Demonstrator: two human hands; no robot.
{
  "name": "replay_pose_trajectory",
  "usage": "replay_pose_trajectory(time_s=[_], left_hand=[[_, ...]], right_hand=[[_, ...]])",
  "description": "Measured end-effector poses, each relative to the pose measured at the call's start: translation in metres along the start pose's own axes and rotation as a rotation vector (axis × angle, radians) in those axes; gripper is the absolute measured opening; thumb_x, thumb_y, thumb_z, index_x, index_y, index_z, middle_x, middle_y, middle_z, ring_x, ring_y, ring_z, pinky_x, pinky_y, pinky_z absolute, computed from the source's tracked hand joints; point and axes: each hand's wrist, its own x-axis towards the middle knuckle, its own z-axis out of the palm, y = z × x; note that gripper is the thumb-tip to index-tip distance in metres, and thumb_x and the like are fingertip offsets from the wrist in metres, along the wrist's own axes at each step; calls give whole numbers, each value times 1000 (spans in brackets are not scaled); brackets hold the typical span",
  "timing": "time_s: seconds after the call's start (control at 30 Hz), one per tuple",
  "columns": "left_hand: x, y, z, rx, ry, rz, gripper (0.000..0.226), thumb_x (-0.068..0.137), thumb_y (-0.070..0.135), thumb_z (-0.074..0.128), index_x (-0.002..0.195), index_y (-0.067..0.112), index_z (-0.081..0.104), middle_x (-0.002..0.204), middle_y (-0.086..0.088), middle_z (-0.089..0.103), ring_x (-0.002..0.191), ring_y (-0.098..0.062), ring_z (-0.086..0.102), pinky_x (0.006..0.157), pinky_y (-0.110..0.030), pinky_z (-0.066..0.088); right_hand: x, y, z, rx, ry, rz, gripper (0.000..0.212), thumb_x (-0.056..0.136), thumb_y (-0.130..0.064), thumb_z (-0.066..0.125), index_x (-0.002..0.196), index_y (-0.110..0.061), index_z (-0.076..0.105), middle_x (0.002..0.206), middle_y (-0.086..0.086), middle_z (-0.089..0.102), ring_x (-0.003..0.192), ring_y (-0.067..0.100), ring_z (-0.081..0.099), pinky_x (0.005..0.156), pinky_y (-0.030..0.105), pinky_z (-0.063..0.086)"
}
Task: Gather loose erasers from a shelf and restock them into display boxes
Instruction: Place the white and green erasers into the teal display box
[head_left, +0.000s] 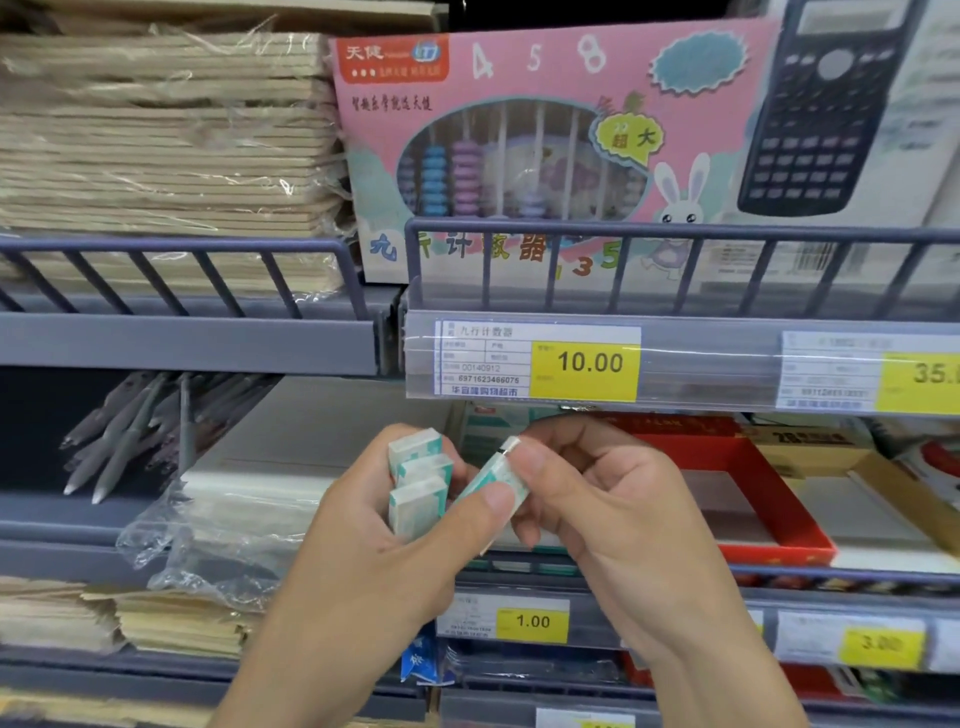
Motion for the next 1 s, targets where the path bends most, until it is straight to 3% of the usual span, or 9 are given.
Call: replay_pose_trajectory(time_s=[0.17,0.33,0.43,0.53,0.63,0.73,0.87,0.93,1.0], left_hand=[[1,-4,3,-72,88,-15,38,66,46,89,80,24,61,54,0,40,41,-15,25,40,-18,26],[2,-7,6,-69,101,-44,41,65,46,88,85,20,62,56,-1,39,43,-15,24,39,-19,26],[3,-9,2,-136,146,-93,37,65,36,86,90,19,64,59,-1,36,46,-15,25,38,-20,26],[4,-7,-6,-202,113,-134,29,68,19,79,92,18,62,64,-1,39,46,-14,25,37,-20,27],[5,-5,-10,-238,93,-107,25,67,7,69,88,20,63,74,-2,48,50,-12,29,38,-19,29],[6,-8,-13,-298,94,-101,29,71,-1,60,89,20,67,81,0,55,56,-10,38,42,-19,35],[10,-11,-18,-346,68,-112,34,67,-5,55,87,19,67,81,-3,54,66,-12,44,46,-23,40],[11,-13,-21,-343,66,-137,32,68,-4,57,89,19,67,81,-3,56,67,-13,47,49,-26,41],[11,-14,-23,-311,79,-159,25,73,3,64,93,18,67,83,-4,59,65,-13,50,54,-27,43]], right_hand=[[-6,-1,-6,21,-83,47,31,80,-31,79,104,-12,75,95,10,73,68,25,55,63,29,50],[-4,3,-7,59,-24,17,13,90,-20,67,98,-15,76,101,19,74,82,27,69,69,31,55],[0,3,-14,-20,81,16,18,89,-19,60,98,-21,75,101,10,75,81,30,72,65,37,55],[2,-2,-26,-307,203,-2,20,89,-34,59,103,-28,72,82,5,73,69,22,72,63,45,50],[6,-5,-35,-507,293,37,32,83,-54,64,94,-25,69,61,8,65,53,17,58,62,50,50],[10,-9,-39,-559,313,121,10,89,-39,69,97,-35,72,58,3,63,51,19,51,60,43,47],[12,-17,-40,-857,179,237,23,92,-28,67,109,-43,67,45,-8,49,36,8,41,44,19,36],[15,-20,-37,-1071,138,218,23,94,-30,64,111,-45,62,53,-10,51,39,3,46,43,15,35],[18,-22,-35,-1272,89,202,24,95,-35,61,117,-47,56,84,-12,61,63,0,54,63,22,44]])
